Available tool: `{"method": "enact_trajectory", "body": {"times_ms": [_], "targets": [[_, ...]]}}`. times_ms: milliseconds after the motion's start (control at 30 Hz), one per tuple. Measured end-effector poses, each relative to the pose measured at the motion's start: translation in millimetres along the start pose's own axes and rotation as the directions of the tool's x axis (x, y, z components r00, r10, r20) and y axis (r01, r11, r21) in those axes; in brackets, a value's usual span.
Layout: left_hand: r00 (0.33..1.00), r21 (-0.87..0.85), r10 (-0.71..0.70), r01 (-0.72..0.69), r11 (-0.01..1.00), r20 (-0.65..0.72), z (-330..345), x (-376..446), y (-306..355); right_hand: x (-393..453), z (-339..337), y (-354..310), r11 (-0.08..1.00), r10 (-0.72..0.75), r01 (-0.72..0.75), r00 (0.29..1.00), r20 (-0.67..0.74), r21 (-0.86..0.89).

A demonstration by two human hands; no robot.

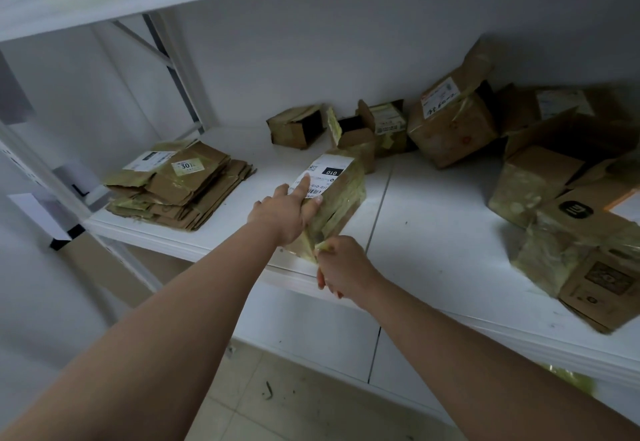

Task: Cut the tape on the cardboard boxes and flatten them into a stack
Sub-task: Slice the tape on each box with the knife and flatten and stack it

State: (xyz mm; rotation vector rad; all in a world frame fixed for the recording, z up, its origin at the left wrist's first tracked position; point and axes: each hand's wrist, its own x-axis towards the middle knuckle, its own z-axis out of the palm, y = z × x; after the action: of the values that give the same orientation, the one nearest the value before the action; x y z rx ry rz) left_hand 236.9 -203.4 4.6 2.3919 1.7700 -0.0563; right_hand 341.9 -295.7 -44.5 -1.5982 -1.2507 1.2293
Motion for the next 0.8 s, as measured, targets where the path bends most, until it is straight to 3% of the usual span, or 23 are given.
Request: {"method": "enact_trajectory", "body": {"times_ms": [133,333,467,667,800], "targets": [[0.999,0.000,-0.043,0.043,0.999,-0.011,-2,-9,8,-4,-8,-1,1.000,-0.015,0.015,1.000,0.008,-0.021],[0.996,0.108,0.075,-0.080,0.991,0.048,-18,-22,-4,15,-39,-4,0.998,-0.057,0.051,0.972,-0.229,-0.032],[0.996,0.214,0.075,-0.082,0.973,0.038,-11,-19,3,12,-42,7,0.985,-0.073,0.043,0.981,-0.178,-0.170],[0.995,0.235,0.097,-0.089,0.968,-0.022,-9,-19,25,3,-40,26,0.921,-0.155,0.056,0.960,-0.231,-0.385],[0.994,0.233,0.106,-0.100,0.967,-0.017,-6,-11,14,-10,-41,33,0.807,-0.283,0.118,0.937,-0.203,-0.579]]}}
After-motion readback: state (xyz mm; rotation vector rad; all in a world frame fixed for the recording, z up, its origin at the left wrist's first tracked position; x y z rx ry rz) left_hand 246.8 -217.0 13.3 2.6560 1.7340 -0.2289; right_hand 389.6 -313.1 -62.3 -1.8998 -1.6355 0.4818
